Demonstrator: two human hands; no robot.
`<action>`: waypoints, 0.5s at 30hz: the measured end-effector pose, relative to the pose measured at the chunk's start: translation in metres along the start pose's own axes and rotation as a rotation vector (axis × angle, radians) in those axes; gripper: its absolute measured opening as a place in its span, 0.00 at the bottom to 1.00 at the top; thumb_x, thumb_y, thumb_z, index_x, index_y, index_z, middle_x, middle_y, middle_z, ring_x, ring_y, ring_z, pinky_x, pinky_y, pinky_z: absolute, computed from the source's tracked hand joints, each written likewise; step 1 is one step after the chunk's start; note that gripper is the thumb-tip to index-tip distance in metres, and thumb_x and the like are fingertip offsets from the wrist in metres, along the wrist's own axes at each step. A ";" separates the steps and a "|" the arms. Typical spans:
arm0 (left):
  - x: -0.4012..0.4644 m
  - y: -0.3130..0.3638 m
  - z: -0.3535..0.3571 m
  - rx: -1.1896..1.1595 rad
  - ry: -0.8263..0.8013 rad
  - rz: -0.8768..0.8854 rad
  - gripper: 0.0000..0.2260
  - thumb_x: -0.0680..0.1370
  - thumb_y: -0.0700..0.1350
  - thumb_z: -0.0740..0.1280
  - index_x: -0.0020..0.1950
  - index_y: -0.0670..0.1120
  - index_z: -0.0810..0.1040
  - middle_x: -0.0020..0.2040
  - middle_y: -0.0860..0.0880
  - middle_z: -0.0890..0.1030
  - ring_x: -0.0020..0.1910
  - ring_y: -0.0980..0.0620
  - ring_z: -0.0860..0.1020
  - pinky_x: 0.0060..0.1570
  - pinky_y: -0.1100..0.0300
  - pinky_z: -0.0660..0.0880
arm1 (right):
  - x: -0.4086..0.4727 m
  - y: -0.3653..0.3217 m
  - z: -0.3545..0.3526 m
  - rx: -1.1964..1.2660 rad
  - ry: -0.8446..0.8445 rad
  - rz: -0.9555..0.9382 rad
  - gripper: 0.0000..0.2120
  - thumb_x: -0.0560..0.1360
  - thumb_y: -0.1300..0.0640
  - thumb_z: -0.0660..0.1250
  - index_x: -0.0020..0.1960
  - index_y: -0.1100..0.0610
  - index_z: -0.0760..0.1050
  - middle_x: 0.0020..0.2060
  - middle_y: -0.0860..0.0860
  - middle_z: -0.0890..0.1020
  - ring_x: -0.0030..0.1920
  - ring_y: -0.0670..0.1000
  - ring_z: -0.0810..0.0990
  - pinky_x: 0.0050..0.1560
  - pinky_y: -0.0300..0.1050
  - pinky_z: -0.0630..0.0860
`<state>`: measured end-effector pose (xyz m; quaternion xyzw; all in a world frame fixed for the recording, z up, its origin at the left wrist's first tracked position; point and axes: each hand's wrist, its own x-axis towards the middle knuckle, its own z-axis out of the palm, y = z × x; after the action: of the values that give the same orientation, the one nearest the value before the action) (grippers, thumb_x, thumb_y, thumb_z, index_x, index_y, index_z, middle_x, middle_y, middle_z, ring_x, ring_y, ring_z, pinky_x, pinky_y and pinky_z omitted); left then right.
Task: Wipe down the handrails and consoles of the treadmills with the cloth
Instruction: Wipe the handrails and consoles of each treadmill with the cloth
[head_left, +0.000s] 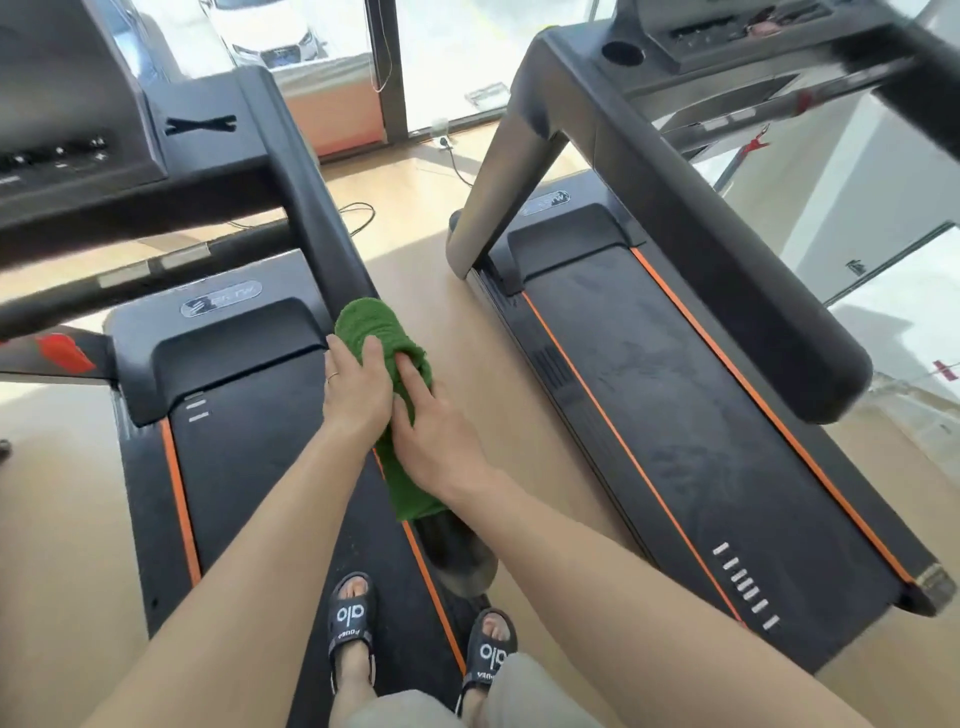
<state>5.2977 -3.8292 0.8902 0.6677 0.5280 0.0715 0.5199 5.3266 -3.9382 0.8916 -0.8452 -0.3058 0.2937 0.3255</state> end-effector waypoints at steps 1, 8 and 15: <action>-0.003 0.003 0.004 0.003 0.011 -0.001 0.31 0.85 0.59 0.49 0.83 0.48 0.40 0.83 0.46 0.46 0.81 0.44 0.51 0.79 0.43 0.50 | 0.002 -0.002 -0.001 0.015 0.000 0.013 0.26 0.84 0.44 0.51 0.81 0.40 0.51 0.78 0.54 0.62 0.72 0.61 0.69 0.69 0.55 0.69; -0.010 0.018 0.001 0.018 -0.036 -0.068 0.30 0.85 0.60 0.46 0.83 0.51 0.40 0.84 0.49 0.45 0.82 0.45 0.49 0.79 0.44 0.49 | -0.086 0.021 0.015 -0.128 0.117 0.020 0.27 0.84 0.44 0.53 0.81 0.41 0.51 0.75 0.55 0.65 0.66 0.60 0.73 0.62 0.52 0.71; -0.019 0.017 0.000 0.087 -0.068 -0.022 0.32 0.85 0.59 0.49 0.82 0.50 0.37 0.83 0.48 0.43 0.82 0.45 0.49 0.77 0.46 0.50 | -0.091 0.019 0.005 -0.041 0.095 0.186 0.26 0.85 0.44 0.49 0.81 0.44 0.51 0.70 0.56 0.70 0.64 0.61 0.74 0.60 0.51 0.70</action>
<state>5.3001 -3.8427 0.9116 0.6858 0.5201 0.0201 0.5087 5.2711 -4.0118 0.9013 -0.8893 -0.2160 0.2762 0.2936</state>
